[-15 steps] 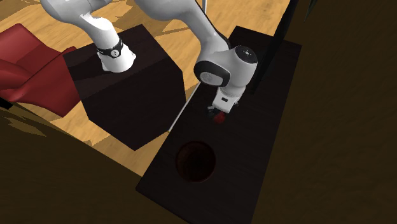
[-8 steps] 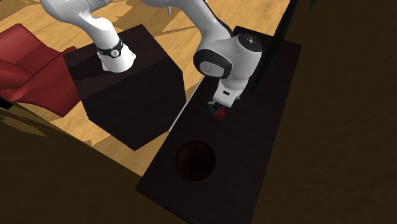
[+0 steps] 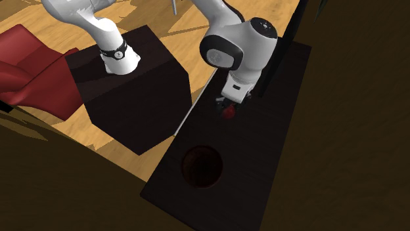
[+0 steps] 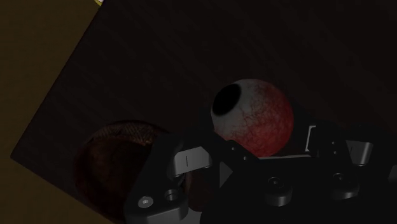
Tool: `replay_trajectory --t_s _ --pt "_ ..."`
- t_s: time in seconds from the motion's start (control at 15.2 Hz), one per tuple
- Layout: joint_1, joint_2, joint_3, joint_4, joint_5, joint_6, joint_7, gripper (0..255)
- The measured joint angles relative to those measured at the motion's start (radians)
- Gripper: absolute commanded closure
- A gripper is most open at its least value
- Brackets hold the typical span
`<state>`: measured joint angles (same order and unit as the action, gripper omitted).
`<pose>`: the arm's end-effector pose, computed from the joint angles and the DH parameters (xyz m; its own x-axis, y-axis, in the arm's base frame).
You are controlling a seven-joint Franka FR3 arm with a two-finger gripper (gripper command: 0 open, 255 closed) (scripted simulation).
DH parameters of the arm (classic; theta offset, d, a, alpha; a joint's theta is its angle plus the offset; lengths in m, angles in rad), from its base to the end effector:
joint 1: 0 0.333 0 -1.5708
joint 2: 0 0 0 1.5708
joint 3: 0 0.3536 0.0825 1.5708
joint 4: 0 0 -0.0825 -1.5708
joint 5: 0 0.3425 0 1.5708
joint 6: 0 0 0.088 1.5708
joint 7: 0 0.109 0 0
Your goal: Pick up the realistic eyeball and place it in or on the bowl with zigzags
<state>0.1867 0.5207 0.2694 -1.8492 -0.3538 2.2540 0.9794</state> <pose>0.5700 0.2492 0.3023 0.9510 -0.3061 0.0444 -0.3093 -0.9395 0.1475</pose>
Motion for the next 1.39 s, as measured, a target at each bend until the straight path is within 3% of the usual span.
replay_trajectory --t_s 0.33,0.99,1.39 --pt "-0.024 -0.028 0.001 0.003 0.014 -0.025 -0.036 255" --pt "-0.17 0.021 -0.054 0.088 0.021 -0.025 -0.246 255" --pt "-0.23 0.078 -0.078 0.163 0.022 -0.027 -0.337 255"
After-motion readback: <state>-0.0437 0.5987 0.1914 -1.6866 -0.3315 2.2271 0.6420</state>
